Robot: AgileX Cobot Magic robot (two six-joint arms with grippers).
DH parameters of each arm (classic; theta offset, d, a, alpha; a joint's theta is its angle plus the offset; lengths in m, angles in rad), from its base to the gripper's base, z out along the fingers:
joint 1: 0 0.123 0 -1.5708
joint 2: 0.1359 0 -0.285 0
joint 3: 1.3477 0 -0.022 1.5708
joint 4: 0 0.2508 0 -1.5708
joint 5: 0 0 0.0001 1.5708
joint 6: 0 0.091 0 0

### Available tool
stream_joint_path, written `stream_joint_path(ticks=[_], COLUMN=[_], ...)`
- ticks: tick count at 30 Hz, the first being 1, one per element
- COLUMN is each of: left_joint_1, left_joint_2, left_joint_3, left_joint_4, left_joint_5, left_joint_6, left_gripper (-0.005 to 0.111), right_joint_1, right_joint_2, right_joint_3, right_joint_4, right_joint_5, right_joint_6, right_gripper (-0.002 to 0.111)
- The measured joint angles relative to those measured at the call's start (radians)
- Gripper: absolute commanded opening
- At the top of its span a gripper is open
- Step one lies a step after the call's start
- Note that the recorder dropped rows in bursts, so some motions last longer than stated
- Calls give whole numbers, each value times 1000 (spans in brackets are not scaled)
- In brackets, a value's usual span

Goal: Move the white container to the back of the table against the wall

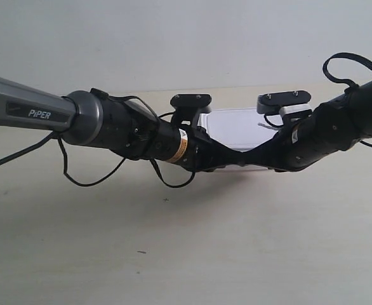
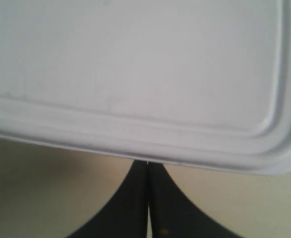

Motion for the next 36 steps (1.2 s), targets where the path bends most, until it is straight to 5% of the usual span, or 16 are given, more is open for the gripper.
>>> stream_joint_path(ticks=[22,32,36], left_joint_1=[0,-15,-163], left_joint_2=[17,-310,-566], left_joint_3=[-43,301,574], left_joint_4=[11,15,17], left_joint_5=[-54,-39,111], left_joint_6=[-54,-49,-22], left_gripper=[0,0,0], right_joint_1=[-8,-8,-8], right_joint_2=[90,100,135], right_joint_3=[-140,-168,-195], right_joint_4=[-2,-2,0], right_joint_5=[-2,-10,-10], right_joint_6=[0,0,0], right_gripper=[0,0,0])
